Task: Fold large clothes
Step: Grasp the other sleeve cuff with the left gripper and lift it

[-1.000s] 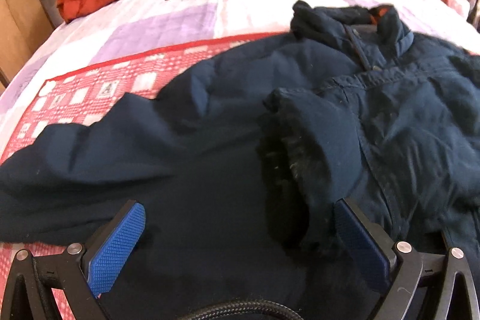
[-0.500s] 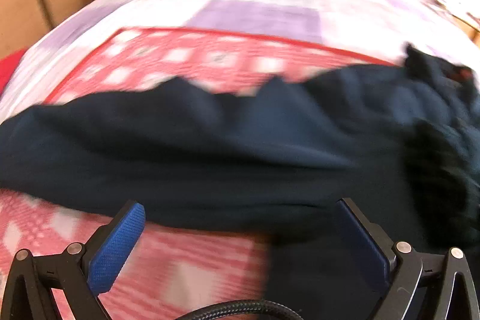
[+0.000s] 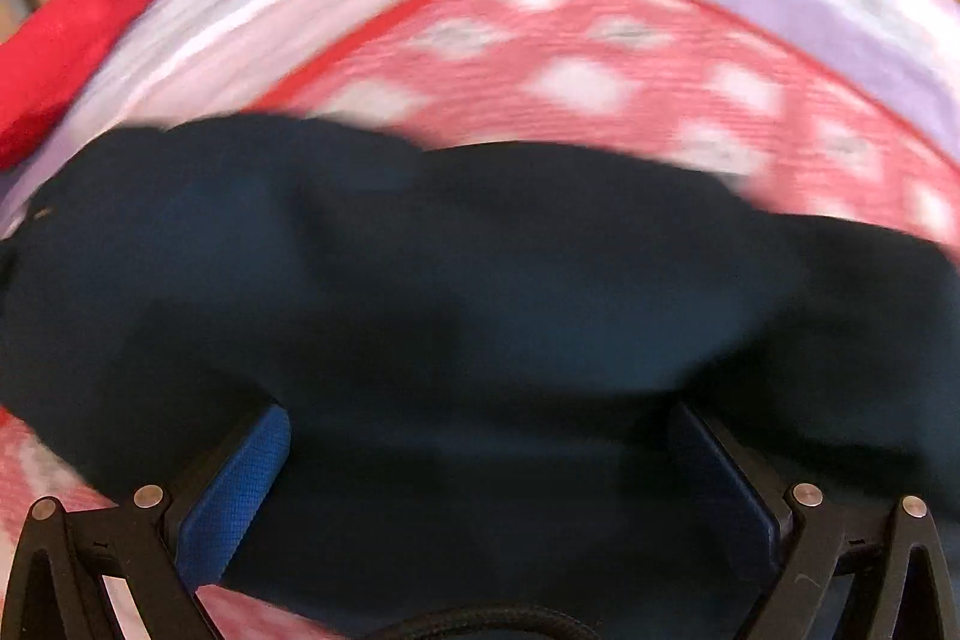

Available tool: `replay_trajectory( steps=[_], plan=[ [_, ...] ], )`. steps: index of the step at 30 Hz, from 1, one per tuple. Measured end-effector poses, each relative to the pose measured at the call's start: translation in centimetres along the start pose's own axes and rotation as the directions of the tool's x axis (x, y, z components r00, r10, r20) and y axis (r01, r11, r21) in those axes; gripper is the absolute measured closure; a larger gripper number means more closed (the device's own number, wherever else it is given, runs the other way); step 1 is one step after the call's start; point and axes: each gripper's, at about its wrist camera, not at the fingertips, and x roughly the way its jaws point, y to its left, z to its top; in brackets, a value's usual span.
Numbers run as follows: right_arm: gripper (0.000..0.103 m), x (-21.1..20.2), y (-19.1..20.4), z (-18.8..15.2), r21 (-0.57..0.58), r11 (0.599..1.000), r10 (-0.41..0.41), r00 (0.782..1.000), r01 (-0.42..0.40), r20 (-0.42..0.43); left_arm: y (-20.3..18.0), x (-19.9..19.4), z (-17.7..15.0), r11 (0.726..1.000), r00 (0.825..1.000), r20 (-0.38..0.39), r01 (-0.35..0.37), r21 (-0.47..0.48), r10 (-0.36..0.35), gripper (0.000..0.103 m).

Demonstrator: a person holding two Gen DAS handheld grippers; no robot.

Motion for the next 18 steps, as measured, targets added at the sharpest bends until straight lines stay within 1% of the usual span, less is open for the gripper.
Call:
replay_trajectory(
  steps=[3,4,5,6,7,8,9,10,11,12,14,16,18],
  plan=[
    [0.012,0.1,0.0,0.0,0.002,1.0,-0.001,1.0,0.001,-0.001,5.5,0.5,-0.1,0.996,0.996,0.013,-0.087,-0.035,0.087,0.0],
    [0.012,0.2,0.0,0.0,0.002,1.0,-0.001,1.0,0.001,-0.001,7.3,0.6,0.0,0.995,0.996,0.009,-0.088,-0.054,0.089,0.0],
    [0.012,0.2,0.0,0.0,0.001,1.0,-0.001,1.0,0.001,-0.001,9.1,0.7,0.1,0.997,1.0,0.007,-0.029,-0.075,0.029,0.0],
    [0.011,0.2,0.0,0.0,0.0,1.0,-0.002,1.0,0.002,-0.002,9.5,0.7,0.1,0.998,1.0,0.01,-0.015,-0.061,0.015,0.0],
    [0.011,0.2,0.0,0.0,0.0,1.0,-0.002,1.0,0.002,-0.003,9.5,0.5,0.2,0.999,0.999,0.02,-0.025,-0.036,0.026,0.0],
    [0.011,0.3,0.0,0.0,0.001,1.0,-0.002,1.0,0.002,-0.004,9.6,-0.1,0.2,0.996,0.995,0.049,-0.082,-0.02,0.083,0.0],
    [0.011,0.3,0.0,0.0,0.0,1.0,-0.004,1.0,0.004,-0.005,10.3,-0.8,0.2,0.997,0.995,0.077,-0.052,-0.058,0.056,0.0],
    [0.011,0.3,0.1,0.0,-0.002,1.0,-0.007,1.0,0.007,-0.006,11.7,-1.5,0.1,0.989,0.995,0.1,0.042,-0.141,-0.028,0.0],
    [0.011,0.3,0.1,0.0,-0.002,1.0,-0.008,1.0,0.008,-0.006,12.8,-1.9,0.0,0.971,0.989,0.115,0.117,-0.209,-0.095,0.0],
    [0.011,0.4,0.1,0.0,-0.002,1.0,-0.008,1.0,0.008,-0.007,13.9,-2.1,-0.1,0.946,0.979,0.131,0.186,-0.265,-0.155,0.0],
    [0.011,0.4,0.0,0.0,-0.002,1.0,-0.007,1.0,0.007,-0.007,15.0,-2.4,-0.8,0.901,0.958,0.14,0.284,-0.329,-0.251,0.0],
    [0.011,0.4,0.0,0.0,-0.003,1.0,-0.008,1.0,0.008,-0.007,15.0,-2.6,-1.5,0.882,0.95,0.13,0.313,-0.352,-0.285,0.0],
    [0.011,0.4,0.0,0.0,-0.003,1.0,-0.007,1.0,0.007,-0.008,15.0,-2.5,-2.7,0.847,0.934,0.116,0.356,-0.395,-0.338,0.0]
  ],
)
